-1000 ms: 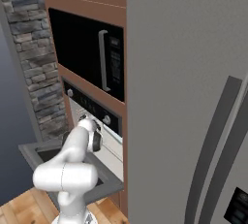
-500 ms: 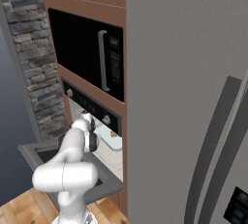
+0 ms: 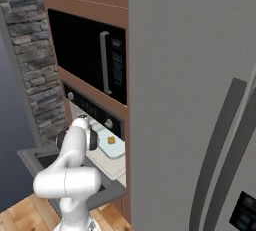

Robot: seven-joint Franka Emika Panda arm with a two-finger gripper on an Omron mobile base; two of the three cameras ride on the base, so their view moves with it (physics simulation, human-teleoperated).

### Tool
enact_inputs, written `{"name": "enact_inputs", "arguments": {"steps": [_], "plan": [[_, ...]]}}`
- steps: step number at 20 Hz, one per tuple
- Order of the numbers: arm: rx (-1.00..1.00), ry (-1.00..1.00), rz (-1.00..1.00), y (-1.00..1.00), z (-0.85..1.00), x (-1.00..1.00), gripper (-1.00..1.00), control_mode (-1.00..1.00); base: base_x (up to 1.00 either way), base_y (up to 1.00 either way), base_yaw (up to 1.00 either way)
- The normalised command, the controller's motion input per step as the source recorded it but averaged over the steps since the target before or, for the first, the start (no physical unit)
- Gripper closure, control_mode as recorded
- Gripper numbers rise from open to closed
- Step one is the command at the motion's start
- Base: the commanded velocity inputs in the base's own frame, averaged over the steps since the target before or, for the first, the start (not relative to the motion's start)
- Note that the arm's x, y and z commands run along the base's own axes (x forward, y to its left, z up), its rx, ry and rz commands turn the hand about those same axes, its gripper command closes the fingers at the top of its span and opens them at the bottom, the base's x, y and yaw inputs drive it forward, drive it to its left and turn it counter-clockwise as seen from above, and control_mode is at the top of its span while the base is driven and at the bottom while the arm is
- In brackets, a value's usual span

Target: Take the baked cake out of the oven and place it on the plate for cooling. Then close the oven door.

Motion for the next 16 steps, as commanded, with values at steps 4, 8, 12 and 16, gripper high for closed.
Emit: {"name": "enact_inputs", "arguments": {"steps": [4, 8, 12, 16], "plan": [[-0.01, 0.01, 0.13, 1.0, -1.0, -1.0, -1.0, -1.0, 0.0, 0.0, 0.0], [-0.12, 0.0, 0.12, 1.0, -0.96, -1.0, -1.0, -1.0, 0.0, 0.0, 0.0], [-0.12, -0.1, 0.09, 0.82, -0.47, -1.0, -1.0, -1.0, 0.0, 0.0, 0.0], [-0.01, -0.13, -0.01, 0.04, 0.93, -0.34, -1.0, -1.0, 0.0, 0.0, 0.0]]}}
